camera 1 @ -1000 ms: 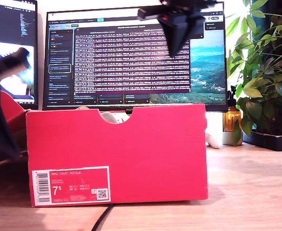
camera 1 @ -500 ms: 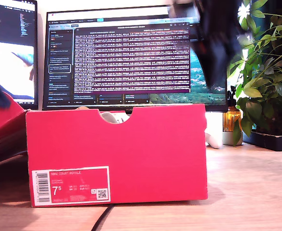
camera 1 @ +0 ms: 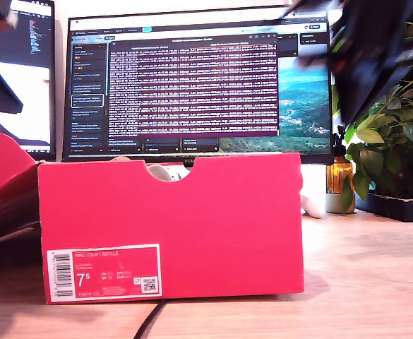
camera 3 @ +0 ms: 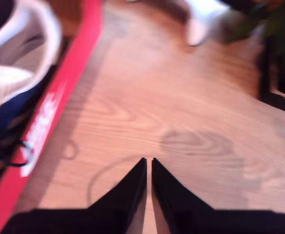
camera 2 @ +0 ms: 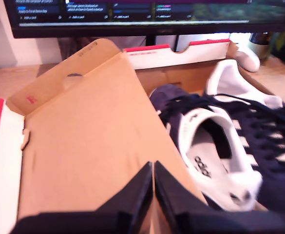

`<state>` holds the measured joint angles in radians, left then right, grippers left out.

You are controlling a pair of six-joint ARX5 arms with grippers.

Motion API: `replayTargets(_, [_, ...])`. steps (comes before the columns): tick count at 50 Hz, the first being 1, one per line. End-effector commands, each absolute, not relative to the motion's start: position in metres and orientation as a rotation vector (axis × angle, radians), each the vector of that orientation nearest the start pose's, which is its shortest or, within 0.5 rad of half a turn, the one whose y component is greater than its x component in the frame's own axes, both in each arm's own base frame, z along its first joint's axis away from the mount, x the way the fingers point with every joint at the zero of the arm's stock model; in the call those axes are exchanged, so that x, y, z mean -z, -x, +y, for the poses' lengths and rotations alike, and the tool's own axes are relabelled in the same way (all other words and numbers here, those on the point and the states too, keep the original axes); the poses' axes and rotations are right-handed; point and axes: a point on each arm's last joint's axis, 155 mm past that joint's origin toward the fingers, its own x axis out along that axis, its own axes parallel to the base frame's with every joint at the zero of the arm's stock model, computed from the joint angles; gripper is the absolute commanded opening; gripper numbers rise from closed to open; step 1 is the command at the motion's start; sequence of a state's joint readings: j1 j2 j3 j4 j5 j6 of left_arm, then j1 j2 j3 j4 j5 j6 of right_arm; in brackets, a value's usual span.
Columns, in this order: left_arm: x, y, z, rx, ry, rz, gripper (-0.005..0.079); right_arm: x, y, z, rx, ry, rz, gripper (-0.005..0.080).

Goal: Pack the blue shoes by picking the first shoe and placing it inside the red shoebox, left side, then picking and rotating the second shoe and placing it in the shoebox

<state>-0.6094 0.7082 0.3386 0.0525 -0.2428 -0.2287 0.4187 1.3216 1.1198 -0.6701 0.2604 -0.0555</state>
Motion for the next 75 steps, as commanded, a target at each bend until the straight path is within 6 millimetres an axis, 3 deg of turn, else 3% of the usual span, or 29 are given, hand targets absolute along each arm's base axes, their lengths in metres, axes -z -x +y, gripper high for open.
replayTargets(1, [-0.176, -0.282, -0.138, 0.338, 0.087, 0.294, -0.0019, -0.17, -0.349, 0.098, -0.156, 0.334, 0.828, -0.0013])
replayTargets(10, [-0.171, -0.297, -0.129, 0.306, 0.057, 0.29, -0.0019, -0.167, -0.347, 0.079, -0.109, 0.285, 0.771, -0.0013])
replayTargets(21, [-0.176, -0.311, -0.115, 0.303, 0.087, 0.266, -0.0019, -0.144, -0.334, 0.05, -0.029, 0.213, 0.743, -0.0013])
replayTargets(27, [-0.178, -0.319, -0.095, 0.272, 0.109, 0.25, -0.0019, -0.139, -0.328, 0.037, 0.002, 0.156, 0.716, -0.0013])
replayTargets(40, [-0.17, -0.324, -0.061, 0.224, 0.122, 0.264, -0.0019, -0.141, -0.319, 0.013, 0.07, 0.093, 0.616, -0.0013])
replayTargets(47, [-0.167, -0.324, -0.054, 0.227, 0.136, 0.268, -0.0019, -0.146, -0.313, 0.001, 0.109, 0.054, 0.572, -0.0013])
replayTargets(62, [-0.161, -0.32, -0.054, 0.241, 0.138, 0.233, -0.0019, -0.168, -0.307, -0.001, 0.113, -0.028, 0.342, -0.0013])
replayTargets(75, [-0.173, -0.316, -0.06, 0.28, 0.133, 0.158, -0.0019, -0.161, -0.297, 0.006, 0.072, -0.041, 0.298, -0.0013])
